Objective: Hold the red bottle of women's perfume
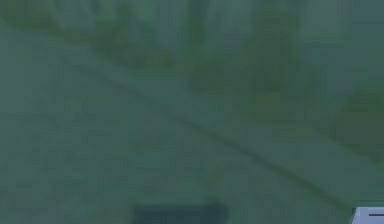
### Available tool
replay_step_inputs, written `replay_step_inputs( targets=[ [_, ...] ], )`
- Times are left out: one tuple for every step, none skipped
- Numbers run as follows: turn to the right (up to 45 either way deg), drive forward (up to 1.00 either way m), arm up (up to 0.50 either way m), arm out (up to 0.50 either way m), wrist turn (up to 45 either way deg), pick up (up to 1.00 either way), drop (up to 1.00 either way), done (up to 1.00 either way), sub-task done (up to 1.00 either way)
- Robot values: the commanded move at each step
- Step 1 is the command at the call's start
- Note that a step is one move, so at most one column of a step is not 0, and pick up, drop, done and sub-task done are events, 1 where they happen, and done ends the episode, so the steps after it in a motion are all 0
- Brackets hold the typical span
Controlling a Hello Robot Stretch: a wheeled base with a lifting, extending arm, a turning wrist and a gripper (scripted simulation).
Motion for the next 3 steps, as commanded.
replay_step_inputs(
  targets=[
    [0.0,0.0,0.0,0.46,0.0,0.0,0.0,0.0,0.0],
    [0.0,0.0,0.0,0.0,45.0,0.0,0.0,0.0,0.0],
    [0.0,0.0,0.0,0.0,45.0,0.0,0.0,0.0,0.0]
  ],
)
